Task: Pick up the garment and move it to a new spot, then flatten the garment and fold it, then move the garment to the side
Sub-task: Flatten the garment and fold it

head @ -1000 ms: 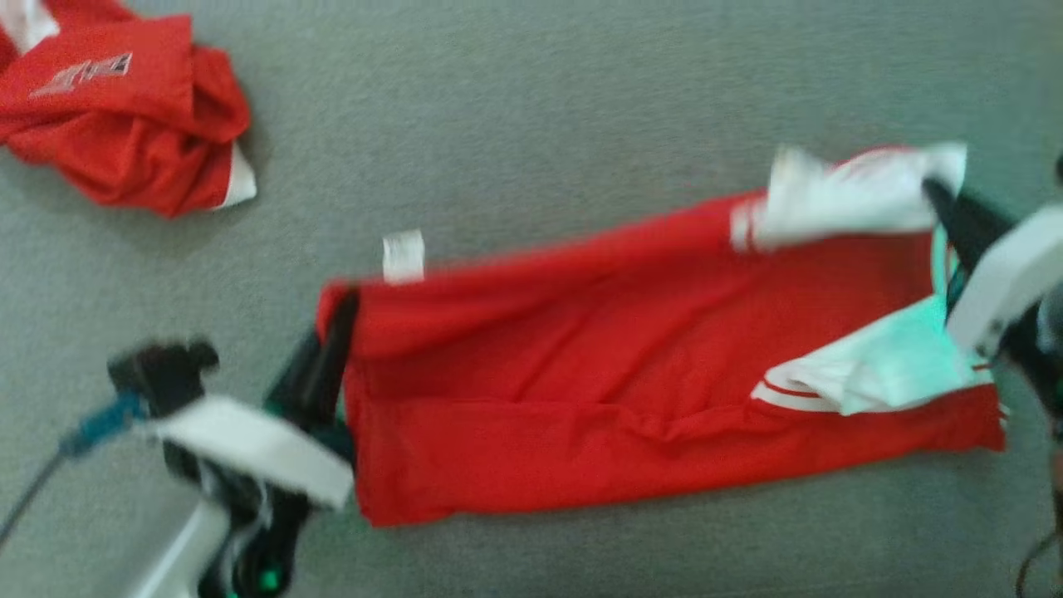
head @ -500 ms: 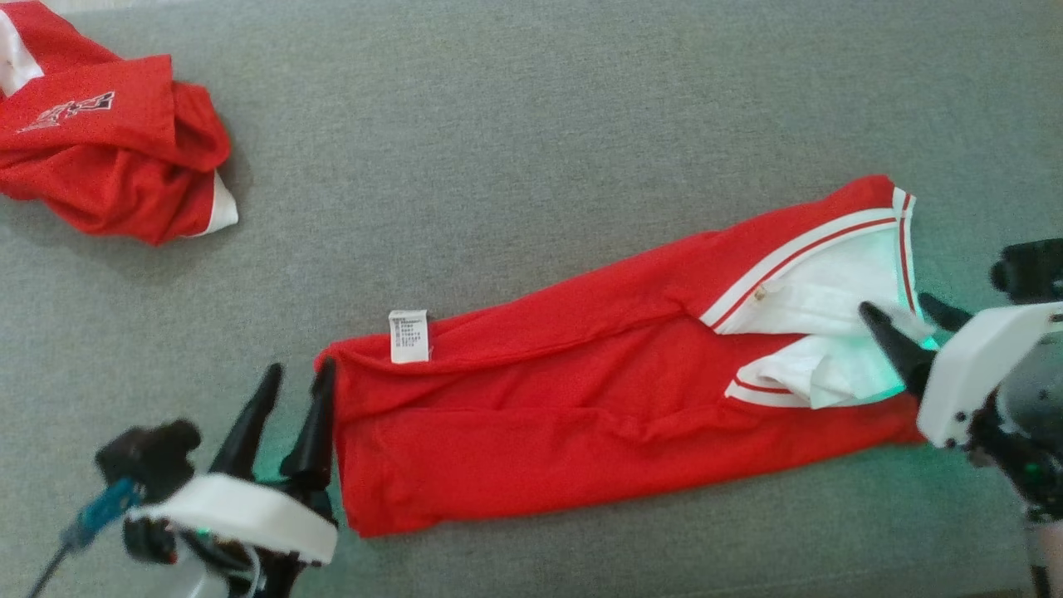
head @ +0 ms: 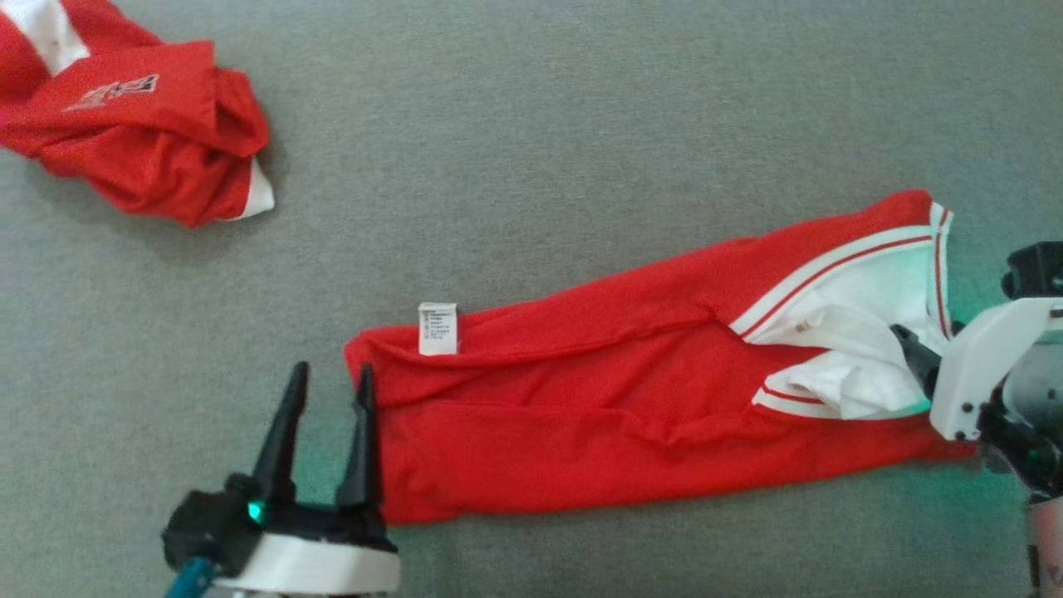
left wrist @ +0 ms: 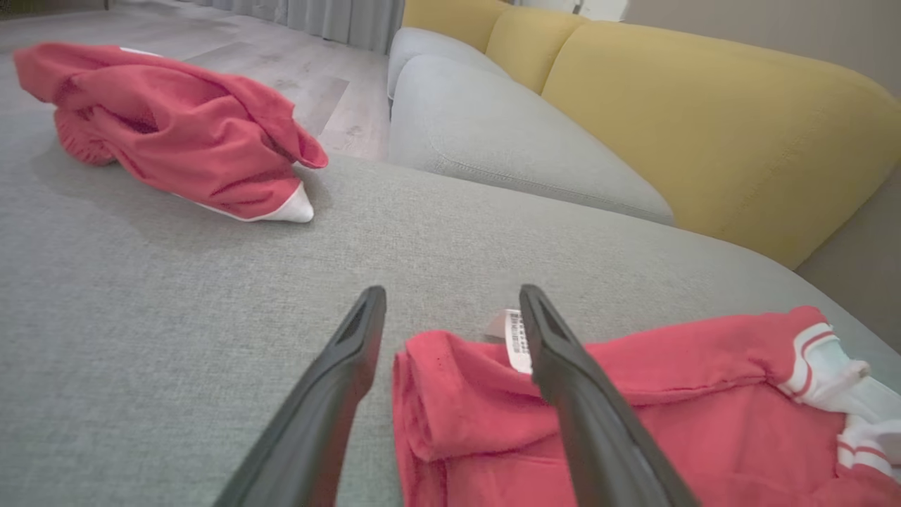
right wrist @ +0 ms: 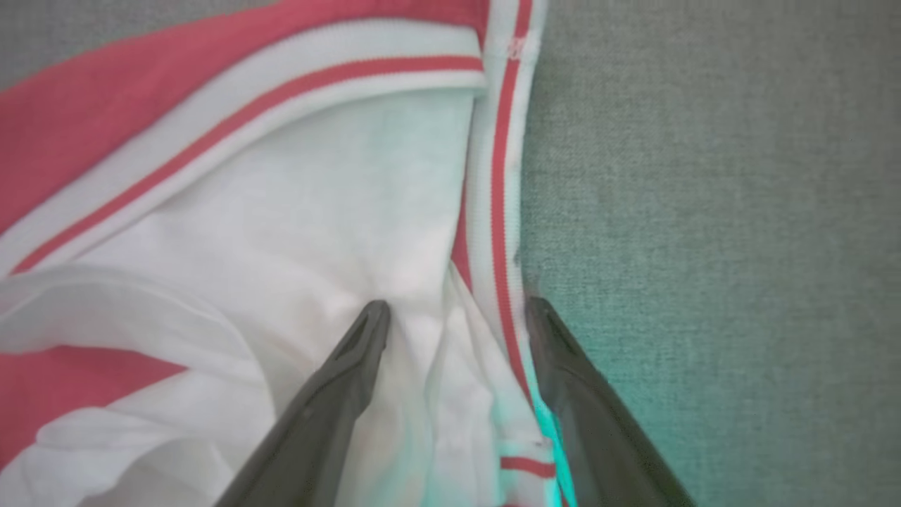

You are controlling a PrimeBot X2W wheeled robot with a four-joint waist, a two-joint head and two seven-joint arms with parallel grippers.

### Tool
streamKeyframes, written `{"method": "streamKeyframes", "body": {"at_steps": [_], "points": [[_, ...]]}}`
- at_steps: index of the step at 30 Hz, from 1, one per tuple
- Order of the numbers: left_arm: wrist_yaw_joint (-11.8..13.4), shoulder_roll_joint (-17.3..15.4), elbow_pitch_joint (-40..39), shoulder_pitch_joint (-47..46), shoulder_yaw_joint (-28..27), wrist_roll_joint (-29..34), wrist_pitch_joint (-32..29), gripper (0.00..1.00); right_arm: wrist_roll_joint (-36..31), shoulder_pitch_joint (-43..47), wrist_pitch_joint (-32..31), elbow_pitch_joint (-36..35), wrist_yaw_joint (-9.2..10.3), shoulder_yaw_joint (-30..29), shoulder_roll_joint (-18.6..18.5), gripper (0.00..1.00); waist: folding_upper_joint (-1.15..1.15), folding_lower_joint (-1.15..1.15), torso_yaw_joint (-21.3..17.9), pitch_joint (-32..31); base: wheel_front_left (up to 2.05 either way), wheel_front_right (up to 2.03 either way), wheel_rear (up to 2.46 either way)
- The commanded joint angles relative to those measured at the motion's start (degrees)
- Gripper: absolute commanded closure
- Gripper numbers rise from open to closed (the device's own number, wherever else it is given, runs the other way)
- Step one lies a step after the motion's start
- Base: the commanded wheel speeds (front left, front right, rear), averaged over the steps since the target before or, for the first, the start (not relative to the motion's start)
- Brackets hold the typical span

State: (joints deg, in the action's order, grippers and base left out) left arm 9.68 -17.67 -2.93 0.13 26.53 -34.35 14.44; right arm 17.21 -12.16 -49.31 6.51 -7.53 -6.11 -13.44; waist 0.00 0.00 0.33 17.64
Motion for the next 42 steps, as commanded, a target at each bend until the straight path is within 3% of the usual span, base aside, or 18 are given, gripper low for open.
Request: {"method": "streamKeyframes", "body": {"at_steps": [1, 9, 11, 16, 23, 27, 33, 38, 42], "points": [[-2.1, 1.8, -1.0, 0.9, -3.2, 3.6, 0.5, 0.0, -1.3, 0.4, -1.0, -0.9, 0.04, 0.8, -2.1, 0.0, 0.0, 0.0, 1.0, -0.2, 0.0, 0.0, 0.0], [-8.8, 8.8, 1.1, 3.2, -8.7, 9.4, 0.5, 0.0, -2.0, 0.9, -4.5, 1.3, 0.04, 0.7, -1.4, 0.0, 0.0, 0.0, 2.4, -0.2, 0.0, 0.0, 0.0], [-10.5, 10.2, 1.6, 3.3, -10.3, 11.0, 0.5, 0.0, -0.9, 0.7, -5.0, 1.9, 0.04, 0.9, -0.6, 1.0, 0.0, 0.0, 2.8, -0.3, 0.0, 0.0, 0.0], [-14.3, 12.8, 3.7, 4.5, -14.2, 14.7, 0.6, 0.0, 1.3, -1.8, -1.3, 2.7, 0.04, -2.1, -1.0, 1.0, 0.0, 0.0, 3.1, -2.4, 0.0, 0.0, 0.0], [-16.0, 14.2, 6.2, 6.6, -16.3, 16.5, 0.6, 0.0, -0.2, -4.4, 1.3, 4.8, 0.04, -13.5, -7.1, 1.0, 0.0, 0.0, 3.1, -6.5, 0.0, 0.0, 0.0], [-16.5, 14.5, 7.4, 7.7, -16.8, 16.8, 0.6, 0.0, 1.8, -4.7, 1.1, 3.6, 0.04, -14.6, -10.7, 1.0, 0.0, 0.0, 2.8, -8.8, 0.0, 0.0, 0.0], [-16.7, 14.7, 8.2, 9.3, -17.5, 16.6, 0.6, 0.0, 8.8, -3.3, -3.2, -5.7, 0.04, -3.3, -11.3, 1.0, 0.0, 0.0, 1.6, -11.3, 0.0, 0.0, 0.0], [-16.7, 14.8, 8.1, 9.7, -17.4, 15.5, 0.6, 0.0, 12.7, -0.3, -7.8, -14.6, 0.04, 10.7, -6.1, 1.0, 0.0, 0.0, 0.9, -11.7, 0.0, 0.0, 0.0], [-16.8, 14.8, 8.5, 9.5, -17.0, 15.5, 0.6, 0.0, 13.7, 2.1, -7.9, -16.2, 0.04, 21.8, -1.8, 1.0, 0.0, 0.0, 1.0, -11.7, 0.0, 0.0, 0.0]]}}
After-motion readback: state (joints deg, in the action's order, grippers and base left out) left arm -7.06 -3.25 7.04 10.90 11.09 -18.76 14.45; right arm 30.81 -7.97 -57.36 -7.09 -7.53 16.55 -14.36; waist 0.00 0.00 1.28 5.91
